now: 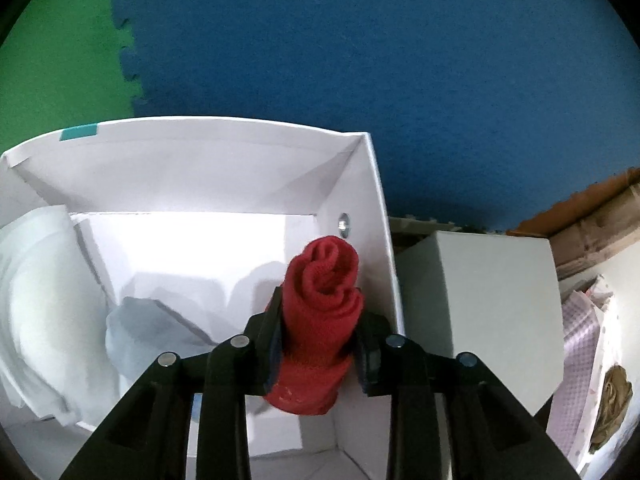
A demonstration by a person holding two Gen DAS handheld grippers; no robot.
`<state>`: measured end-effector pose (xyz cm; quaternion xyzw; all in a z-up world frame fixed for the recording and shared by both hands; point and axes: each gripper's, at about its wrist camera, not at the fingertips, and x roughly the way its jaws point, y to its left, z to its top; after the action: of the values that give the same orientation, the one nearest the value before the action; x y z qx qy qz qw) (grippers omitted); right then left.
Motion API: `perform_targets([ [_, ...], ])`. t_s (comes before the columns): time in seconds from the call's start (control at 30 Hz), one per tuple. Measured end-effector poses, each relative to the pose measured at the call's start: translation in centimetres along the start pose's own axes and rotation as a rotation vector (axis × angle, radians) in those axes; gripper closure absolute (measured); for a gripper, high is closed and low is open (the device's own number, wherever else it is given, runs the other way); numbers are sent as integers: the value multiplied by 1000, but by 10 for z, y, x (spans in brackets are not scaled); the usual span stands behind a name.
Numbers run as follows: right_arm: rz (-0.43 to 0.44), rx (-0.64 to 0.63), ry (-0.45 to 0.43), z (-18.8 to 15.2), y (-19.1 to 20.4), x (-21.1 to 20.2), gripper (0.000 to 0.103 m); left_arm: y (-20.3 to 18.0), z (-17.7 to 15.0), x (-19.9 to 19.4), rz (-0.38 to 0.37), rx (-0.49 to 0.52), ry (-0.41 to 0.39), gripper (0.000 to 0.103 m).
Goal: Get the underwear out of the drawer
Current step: 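Lower the red rolled item into the box and open the left tool, then withdraw the left tool while the right tool reaches into the drawer toward white clothing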
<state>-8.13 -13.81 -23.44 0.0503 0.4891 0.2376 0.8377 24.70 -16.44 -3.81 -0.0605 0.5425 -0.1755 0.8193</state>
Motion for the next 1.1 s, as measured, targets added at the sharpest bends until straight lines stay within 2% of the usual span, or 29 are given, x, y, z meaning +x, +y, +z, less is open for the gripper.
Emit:
perform_targets([
  [0.1,1,7,4,0,-2,1,50,3,-1,-1,-7,-23,-22,71],
  [0.13,-1,6,4,0,-2,1,50,5,-2,-1,3,-30,-16,64],
  [0.2,-11,3,10,0,-3,2,50,11,-3,-6,25,-54,-32,43],
  [0.3,-16,16,11,1,-6,4,50,22,-11,-36,-35,-86,-132,40],
  [0.37,-29,23,3,1,-9,3,50,27,-27,-73,-99,-61,-207,40],
  [0.4,-34,25,1,1,-11,3,50,30,-44,-100,-118,-21,-266,39],
  [0.43,-42,30,-5,2,-14,1,50,31,-56,-116,-119,8,-306,32],
  [0.47,-51,40,-11,2,-18,-1,50,35,-84,-148,-111,72,-378,23],
  [0.5,-59,60,-19,2,-25,-3,50,39,-110,-171,-115,132,-436,18],
  [0.57,-71,113,-40,2,-40,-10,50,52,-160,-208,-113,231,-541,1],
  [0.6,-79,134,-51,2,-46,-13,50,63,-196,-229,-95,296,-597,1],
  [0.67,-106,174,-66,0,-59,-18,50,88,-242,-248,-61,358,-662,1],
  [0.73,-119,198,-59,-2,-65,-17,50,118,-292,-252,-6,338,-684,1],
  [0.83,-117,196,-30,-3,-63,-9,50,173,-337,-231,13,252,-652,1],
  [0.9,-117,164,21,-3,-55,2,49,202,-362,-208,74,202,-636,1],
  [1.0,-114,92,99,-7,-37,18,49,223,-377,-182,84,180,-621,1],
  [1.1,-157,13,137,-6,-20,23,49,237,-380,-166,103,151,-644,1],
])
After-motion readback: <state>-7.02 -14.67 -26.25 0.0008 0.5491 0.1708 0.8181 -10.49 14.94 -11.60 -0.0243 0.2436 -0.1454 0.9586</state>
